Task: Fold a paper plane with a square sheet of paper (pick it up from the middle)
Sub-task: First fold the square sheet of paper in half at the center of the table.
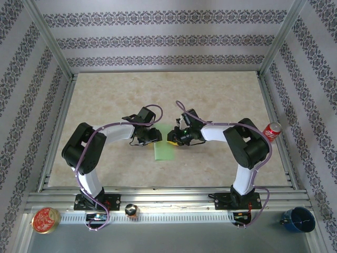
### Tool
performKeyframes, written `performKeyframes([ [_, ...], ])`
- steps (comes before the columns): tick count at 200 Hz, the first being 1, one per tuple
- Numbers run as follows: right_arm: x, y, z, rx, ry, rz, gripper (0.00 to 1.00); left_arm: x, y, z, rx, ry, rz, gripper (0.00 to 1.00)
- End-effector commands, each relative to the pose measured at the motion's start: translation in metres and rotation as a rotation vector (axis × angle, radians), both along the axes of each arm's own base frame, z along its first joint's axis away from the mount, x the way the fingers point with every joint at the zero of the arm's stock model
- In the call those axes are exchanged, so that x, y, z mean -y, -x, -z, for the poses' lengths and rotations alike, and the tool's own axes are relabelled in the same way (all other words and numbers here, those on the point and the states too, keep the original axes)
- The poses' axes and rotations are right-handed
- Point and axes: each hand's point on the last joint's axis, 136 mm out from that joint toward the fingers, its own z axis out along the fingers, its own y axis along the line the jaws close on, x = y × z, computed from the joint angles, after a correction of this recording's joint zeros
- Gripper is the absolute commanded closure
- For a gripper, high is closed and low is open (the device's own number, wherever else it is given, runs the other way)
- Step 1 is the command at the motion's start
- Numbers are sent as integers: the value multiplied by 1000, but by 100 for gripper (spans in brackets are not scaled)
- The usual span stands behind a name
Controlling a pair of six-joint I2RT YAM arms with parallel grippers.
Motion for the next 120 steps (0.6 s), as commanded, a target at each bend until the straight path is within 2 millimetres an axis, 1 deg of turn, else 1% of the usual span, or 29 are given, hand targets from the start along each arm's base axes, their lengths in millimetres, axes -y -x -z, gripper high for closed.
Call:
performKeyframes([
  [1, 11, -13, -35, 71, -47, 45, 75, -13, 3, 12, -41, -68, -39, 55],
  [18, 30, -17, -43, 93, -41, 98, 73, -13, 1, 11, -37, -66, -44, 55],
  [32, 42, -18, -47, 101, -44, 124, 72, -14, 0, 8, -31, -70, -48, 55],
  [59, 59, -15, -44, 97, -32, 159, 72, -15, 0, 7, -29, -79, -50, 55],
  [79, 63, -13, -41, 90, -28, 169, 72, -17, 2, 8, -43, -95, -36, 56],
  [120, 59, -12, -39, 79, -38, 157, 73, -21, 3, 7, -47, -125, -18, 58],
])
